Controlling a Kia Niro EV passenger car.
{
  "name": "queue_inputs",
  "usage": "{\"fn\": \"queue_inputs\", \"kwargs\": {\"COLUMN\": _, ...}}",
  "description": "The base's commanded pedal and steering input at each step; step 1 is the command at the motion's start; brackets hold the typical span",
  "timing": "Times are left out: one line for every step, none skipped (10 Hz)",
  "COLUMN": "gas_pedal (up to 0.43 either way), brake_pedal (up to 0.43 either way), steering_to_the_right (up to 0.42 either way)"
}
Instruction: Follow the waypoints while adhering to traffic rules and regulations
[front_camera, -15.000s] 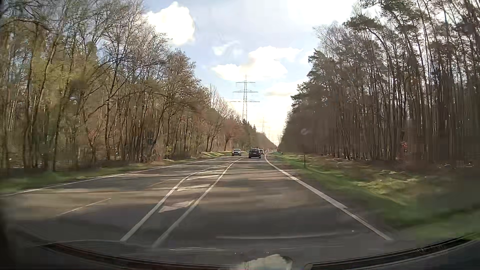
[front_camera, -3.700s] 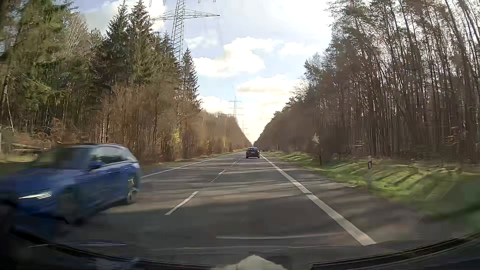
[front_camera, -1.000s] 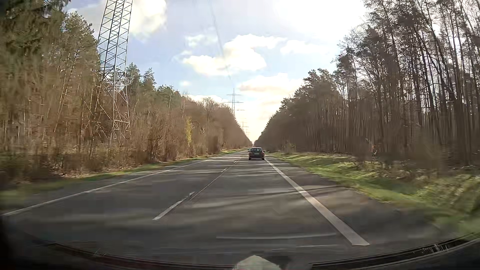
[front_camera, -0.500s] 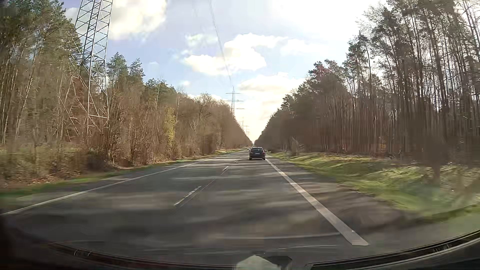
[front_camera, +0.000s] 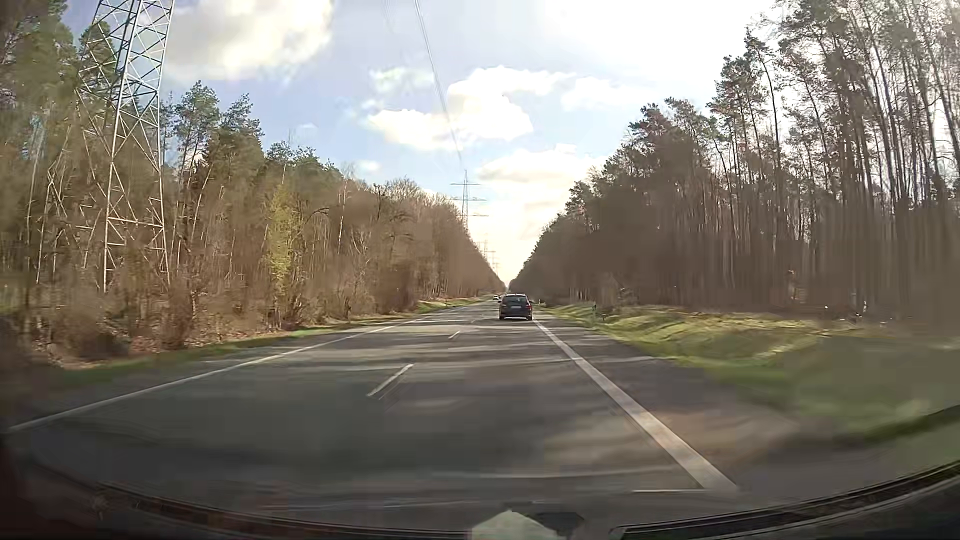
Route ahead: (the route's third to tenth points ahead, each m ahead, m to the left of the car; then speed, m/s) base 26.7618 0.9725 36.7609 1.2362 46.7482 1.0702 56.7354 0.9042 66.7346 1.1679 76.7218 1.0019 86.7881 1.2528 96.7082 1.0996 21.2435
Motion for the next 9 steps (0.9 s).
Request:
{"fn": "queue_inputs", "kwargs": {"gas_pedal": 0.138, "brake_pedal": 0.000, "steering_to_the_right": 0.000}}
{"fn": "queue_inputs", "kwargs": {"gas_pedal": 0.138, "brake_pedal": 0.000, "steering_to_the_right": 0.000}}
{"fn": "queue_inputs", "kwargs": {"gas_pedal": 0.138, "brake_pedal": 0.000, "steering_to_the_right": 0.000}}
{"fn": "queue_inputs", "kwargs": {"gas_pedal": 0.138, "brake_pedal": 0.000, "steering_to_the_right": -0.001}}
{"fn": "queue_inputs", "kwargs": {"gas_pedal": 0.138, "brake_pedal": 0.000, "steering_to_the_right": 0.000}}
{"fn": "queue_inputs", "kwargs": {"gas_pedal": 0.138, "brake_pedal": 0.000, "steering_to_the_right": -0.001}}
{"fn": "queue_inputs", "kwargs": {"gas_pedal": 0.138, "brake_pedal": 0.000, "steering_to_the_right": 0.000}}
{"fn": "queue_inputs", "kwargs": {"gas_pedal": 0.138, "brake_pedal": 0.000, "steering_to_the_right": -0.001}}
{"fn": "queue_inputs", "kwargs": {"gas_pedal": 0.138, "brake_pedal": 0.000, "steering_to_the_right": 0.000}}
